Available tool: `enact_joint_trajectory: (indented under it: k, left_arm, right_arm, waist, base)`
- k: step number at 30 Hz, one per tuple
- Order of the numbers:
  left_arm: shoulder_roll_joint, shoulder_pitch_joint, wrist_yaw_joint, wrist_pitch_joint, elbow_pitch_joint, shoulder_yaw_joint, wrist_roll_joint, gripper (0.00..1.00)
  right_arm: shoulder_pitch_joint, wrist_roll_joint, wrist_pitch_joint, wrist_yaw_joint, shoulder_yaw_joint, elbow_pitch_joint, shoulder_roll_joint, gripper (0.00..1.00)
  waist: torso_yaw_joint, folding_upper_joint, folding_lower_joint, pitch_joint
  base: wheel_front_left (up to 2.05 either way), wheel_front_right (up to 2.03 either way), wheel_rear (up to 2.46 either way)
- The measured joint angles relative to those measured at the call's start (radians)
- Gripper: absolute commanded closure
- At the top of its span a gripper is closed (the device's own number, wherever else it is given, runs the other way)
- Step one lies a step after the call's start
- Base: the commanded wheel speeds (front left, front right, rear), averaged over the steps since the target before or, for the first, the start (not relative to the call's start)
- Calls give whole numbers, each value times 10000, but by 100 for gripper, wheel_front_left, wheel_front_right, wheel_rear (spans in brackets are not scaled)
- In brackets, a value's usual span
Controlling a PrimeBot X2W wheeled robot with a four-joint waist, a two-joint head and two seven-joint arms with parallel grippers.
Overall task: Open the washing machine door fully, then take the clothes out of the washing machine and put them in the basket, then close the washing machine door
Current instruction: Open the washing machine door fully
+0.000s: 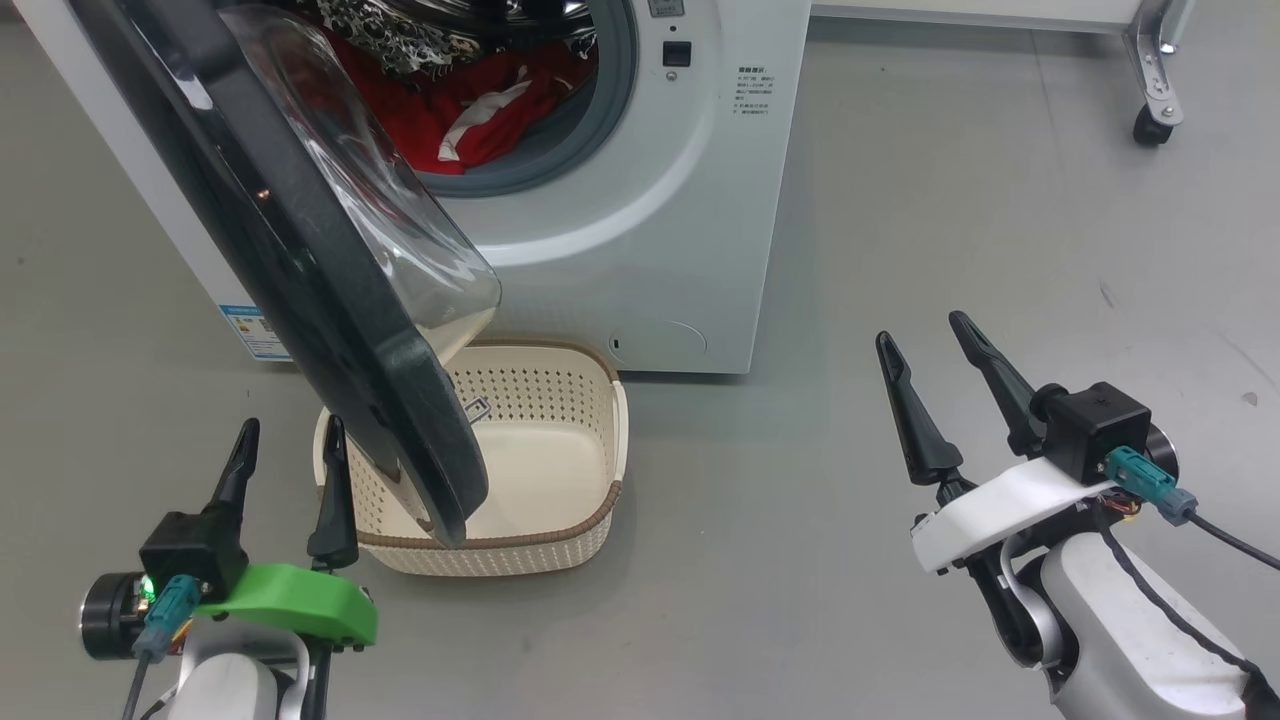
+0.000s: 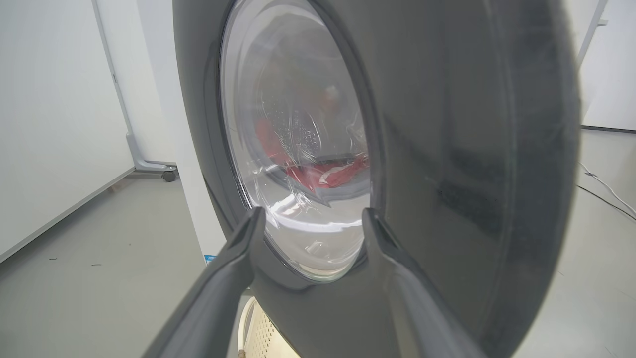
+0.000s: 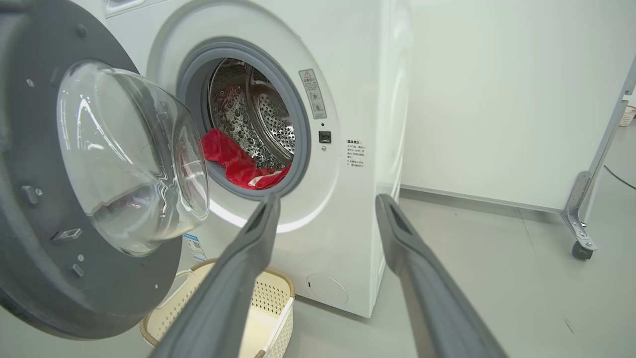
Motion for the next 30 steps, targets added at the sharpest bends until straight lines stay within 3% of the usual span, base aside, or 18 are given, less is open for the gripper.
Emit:
enact_joint_trajectory:
  k: [30]
  left_arm:
    - [-35,43,-88,0,10,107,67,0]
  right_arm:
    - [505,-430,0,2,-403,-165,309,0]
  waist:
    - [53,0,0,-82]
  base:
    - [0,0,0]
